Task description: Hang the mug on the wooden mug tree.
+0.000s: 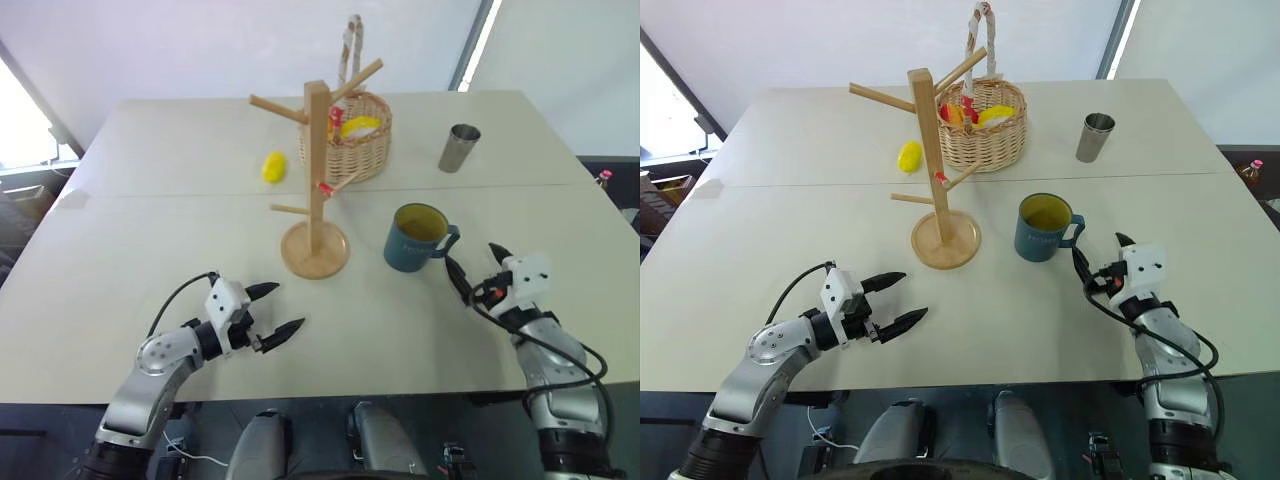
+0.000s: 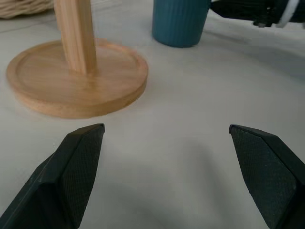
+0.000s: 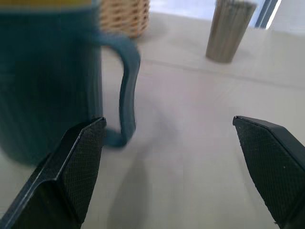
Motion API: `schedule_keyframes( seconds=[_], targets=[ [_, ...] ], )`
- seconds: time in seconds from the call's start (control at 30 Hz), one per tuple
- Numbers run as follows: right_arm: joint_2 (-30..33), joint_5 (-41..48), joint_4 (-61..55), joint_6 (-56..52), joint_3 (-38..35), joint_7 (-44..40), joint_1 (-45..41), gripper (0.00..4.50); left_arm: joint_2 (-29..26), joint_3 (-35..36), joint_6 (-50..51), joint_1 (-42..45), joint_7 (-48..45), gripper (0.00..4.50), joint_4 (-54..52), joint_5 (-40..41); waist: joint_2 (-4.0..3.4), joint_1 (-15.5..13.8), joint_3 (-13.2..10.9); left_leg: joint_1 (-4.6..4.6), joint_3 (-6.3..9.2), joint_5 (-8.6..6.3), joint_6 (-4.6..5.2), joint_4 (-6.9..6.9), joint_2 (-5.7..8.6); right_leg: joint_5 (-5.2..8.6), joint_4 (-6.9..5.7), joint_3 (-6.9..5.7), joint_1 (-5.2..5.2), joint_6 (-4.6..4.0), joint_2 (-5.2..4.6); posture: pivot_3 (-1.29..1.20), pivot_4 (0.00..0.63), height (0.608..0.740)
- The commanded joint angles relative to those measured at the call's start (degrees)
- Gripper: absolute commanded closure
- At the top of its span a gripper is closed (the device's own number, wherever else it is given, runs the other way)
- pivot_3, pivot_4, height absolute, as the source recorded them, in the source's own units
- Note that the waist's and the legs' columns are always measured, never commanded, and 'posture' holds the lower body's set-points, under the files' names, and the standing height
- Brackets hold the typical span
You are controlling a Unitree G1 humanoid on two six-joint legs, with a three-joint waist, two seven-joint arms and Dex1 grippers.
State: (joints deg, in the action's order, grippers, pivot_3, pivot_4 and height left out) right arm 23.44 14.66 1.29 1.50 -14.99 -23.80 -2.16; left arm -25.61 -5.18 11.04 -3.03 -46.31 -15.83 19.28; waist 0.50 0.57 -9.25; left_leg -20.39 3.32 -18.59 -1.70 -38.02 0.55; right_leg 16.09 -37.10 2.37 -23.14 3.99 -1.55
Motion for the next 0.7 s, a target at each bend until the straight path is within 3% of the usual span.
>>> schedule_keyframes(
  seconds=[0.03,0.63,0.7],
  targets=[
    [0.0,-0.3,0.8,0.4,-0.4,0.5,-1.3,0.07,0.4,-1.2,0.3,0.4,0.4,0.0,-3.5,0.4,0.0,0.0,0.0,-0.01,0.0,0.0,0.0,0.0,0.0,0.0,0.02,0.0,0.0,0.01,0.0,0.0,0.15,0.74],
    [-1.0,-1.4,10.6,1.6,2.6,-0.7,-9.1,0.07,0.3,-3.0,0.5,0.2,1.5,0.0,-5.3,-0.5,0.0,0.2,0.0,0.04,-0.02,0.0,0.01,0.0,0.01,-0.01,-0.02,0.0,0.01,0.01,0.05,0.0,0.15,0.74],
    [-1.3,-1.2,11.3,1.6,2.8,-1.2,-9.8,0.59,0.2,-2.9,0.4,0.2,1.4,0.0,-5.3,-0.6,-0.01,0.2,0.0,0.04,-0.02,0.0,0.01,0.0,0.01,-0.01,-0.02,0.0,0.01,0.01,0.06,0.0,0.15,0.74]
  ],
)
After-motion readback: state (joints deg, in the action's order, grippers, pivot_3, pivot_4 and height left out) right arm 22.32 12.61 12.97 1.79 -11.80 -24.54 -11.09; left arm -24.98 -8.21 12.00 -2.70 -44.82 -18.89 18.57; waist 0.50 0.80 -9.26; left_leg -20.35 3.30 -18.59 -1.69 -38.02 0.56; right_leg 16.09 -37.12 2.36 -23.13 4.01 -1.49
